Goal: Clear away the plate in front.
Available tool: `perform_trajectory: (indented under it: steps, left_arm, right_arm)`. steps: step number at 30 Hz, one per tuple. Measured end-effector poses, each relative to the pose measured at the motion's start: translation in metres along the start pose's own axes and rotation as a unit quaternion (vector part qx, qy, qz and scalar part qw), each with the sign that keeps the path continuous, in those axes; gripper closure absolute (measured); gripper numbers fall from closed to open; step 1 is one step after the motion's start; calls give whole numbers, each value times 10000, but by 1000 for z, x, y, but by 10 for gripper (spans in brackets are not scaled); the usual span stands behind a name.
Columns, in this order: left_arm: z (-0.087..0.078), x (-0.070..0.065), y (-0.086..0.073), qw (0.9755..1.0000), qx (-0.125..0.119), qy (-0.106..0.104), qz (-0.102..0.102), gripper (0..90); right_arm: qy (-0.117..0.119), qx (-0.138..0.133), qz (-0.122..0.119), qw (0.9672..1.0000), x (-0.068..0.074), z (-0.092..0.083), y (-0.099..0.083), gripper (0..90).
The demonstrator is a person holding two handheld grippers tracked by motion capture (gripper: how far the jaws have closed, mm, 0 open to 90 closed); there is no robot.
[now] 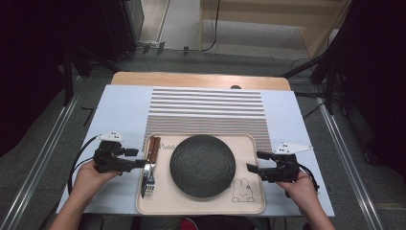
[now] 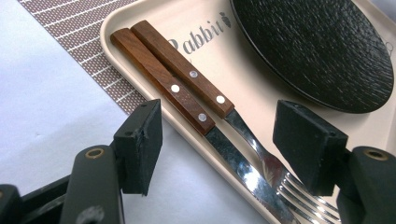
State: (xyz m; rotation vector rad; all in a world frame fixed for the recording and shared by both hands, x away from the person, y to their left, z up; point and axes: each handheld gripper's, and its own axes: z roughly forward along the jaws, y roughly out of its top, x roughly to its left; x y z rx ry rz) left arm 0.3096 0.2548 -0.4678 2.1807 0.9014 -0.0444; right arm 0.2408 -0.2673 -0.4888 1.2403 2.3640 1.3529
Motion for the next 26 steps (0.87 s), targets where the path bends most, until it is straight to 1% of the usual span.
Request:
perform_trajectory:
  steps: [19,26]
  left_arm:
    - [0,0,0,10000,-3,2,-27,326]
    - [0,1,0,10000,21,42,-46,326]
  right_arm:
    - [14,1,-5,10000,1,0,0,284]
    - [19,2,-9,10000,1,0,0,284]
